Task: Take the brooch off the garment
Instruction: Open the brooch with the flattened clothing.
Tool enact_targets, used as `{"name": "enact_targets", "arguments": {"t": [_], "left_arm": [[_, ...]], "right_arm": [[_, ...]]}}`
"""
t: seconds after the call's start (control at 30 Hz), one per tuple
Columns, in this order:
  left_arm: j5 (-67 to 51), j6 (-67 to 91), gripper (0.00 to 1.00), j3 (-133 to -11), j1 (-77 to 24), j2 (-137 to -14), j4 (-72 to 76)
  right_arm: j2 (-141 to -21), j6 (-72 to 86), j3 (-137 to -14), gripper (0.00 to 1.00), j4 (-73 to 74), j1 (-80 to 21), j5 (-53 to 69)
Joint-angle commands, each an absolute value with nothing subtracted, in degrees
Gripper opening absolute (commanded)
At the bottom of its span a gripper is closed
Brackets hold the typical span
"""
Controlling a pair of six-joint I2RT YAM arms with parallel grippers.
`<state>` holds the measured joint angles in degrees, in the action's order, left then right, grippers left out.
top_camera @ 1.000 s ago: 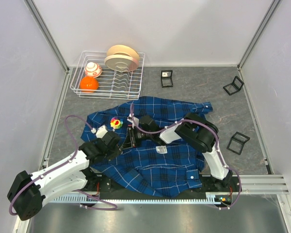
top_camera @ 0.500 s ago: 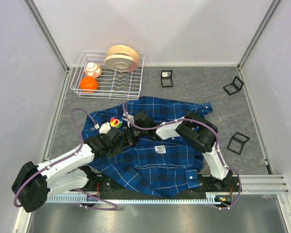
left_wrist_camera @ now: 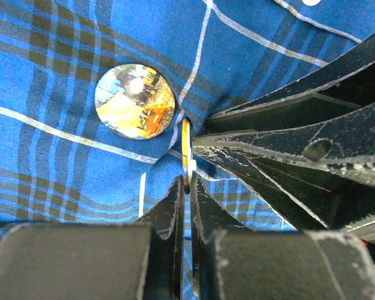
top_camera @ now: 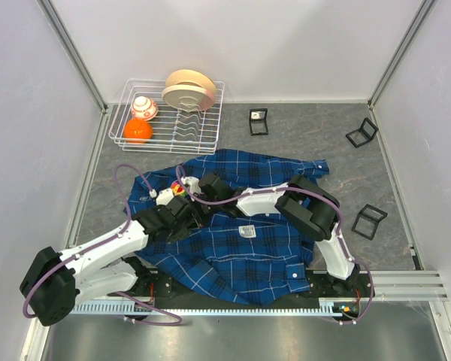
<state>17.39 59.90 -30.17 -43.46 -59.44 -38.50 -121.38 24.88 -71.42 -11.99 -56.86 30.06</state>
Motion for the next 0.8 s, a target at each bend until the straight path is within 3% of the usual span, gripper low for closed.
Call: {"name": "enact_targets", "arguments": {"t": [0.0, 0.3, 0.43, 0.67, 0.77], "left_arm": [[13.4, 59.2, 0.02, -28.7, -43.9, -59.4, -33.7], [14.6, 63.1, 0.02, -25.8, -43.9, -53.7, -37.9], [15.4, 65.3, 0.02, -25.3, -43.9, -52.5, -40.6], [16.6, 65.8, 0.02, -26.5, -43.9, -52.9, -42.3], [19.3, 68.2, 0.02, -31.5, -43.7, -57.8, -48.0]], "right_arm": [[-120.6, 18.6, -72.2, 0.25, -10.3, -61.0, 29.7], [-113.7, 27.9, -59.0, 0.27, -21.9, -56.3, 25.9], [-111.7, 30.8, -56.5, 0.37, -23.0, -54.5, 22.9], [-113.6, 34.2, -55.2, 0.41, -26.8, -53.6, 25.7], [-114.1, 33.4, -55.6, 0.44, -23.7, -53.7, 21.6]]}}
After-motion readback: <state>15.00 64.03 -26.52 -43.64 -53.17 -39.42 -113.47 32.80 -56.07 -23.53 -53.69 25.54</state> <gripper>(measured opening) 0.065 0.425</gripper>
